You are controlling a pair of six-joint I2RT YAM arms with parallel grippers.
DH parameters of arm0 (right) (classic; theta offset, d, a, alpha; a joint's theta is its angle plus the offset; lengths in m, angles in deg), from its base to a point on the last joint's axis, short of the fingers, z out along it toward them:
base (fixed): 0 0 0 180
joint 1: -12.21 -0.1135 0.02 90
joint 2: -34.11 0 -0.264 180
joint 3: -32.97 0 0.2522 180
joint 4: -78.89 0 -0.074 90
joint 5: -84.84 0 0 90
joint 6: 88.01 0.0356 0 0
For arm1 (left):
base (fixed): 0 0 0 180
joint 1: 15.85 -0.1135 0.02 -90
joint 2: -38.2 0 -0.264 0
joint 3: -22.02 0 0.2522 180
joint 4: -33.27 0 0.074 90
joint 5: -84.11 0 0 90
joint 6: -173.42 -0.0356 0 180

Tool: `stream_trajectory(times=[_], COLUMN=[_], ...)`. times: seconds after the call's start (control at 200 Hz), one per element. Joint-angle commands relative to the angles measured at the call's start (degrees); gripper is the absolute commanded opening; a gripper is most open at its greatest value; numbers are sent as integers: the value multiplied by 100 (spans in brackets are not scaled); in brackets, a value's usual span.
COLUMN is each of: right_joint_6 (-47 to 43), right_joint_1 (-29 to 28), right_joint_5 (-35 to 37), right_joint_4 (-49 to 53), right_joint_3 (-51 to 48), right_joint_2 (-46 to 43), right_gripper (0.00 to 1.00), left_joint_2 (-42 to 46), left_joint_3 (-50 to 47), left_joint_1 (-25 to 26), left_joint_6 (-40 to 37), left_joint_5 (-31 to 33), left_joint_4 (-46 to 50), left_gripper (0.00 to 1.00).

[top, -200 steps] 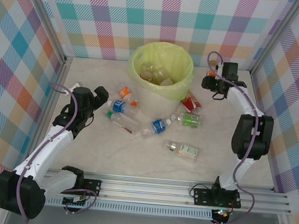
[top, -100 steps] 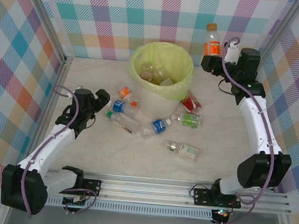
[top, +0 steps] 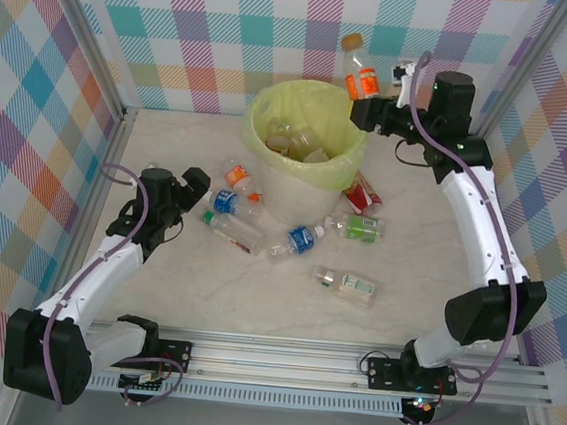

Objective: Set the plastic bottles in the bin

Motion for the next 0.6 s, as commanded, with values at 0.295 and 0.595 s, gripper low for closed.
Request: stream_trajectory(times=[0.295, 0.595], right_joint_6=[-464, -362], right_joint_1=[-397, -406], right_joint_5=[812, 1052], right_joint_4=[895, 437], right_joint_3=[513, -144], right_joint_2=[358, -234], right_gripper=[73, 79], left_joint_2=[-338, -457], left_joint_3=[156, 194], left_joint_1=[-104, -103], left_joint_6=[123, 278], left_joint_5=[-316, -350], left_joint_4=[119, 252], left_gripper=[100, 100])
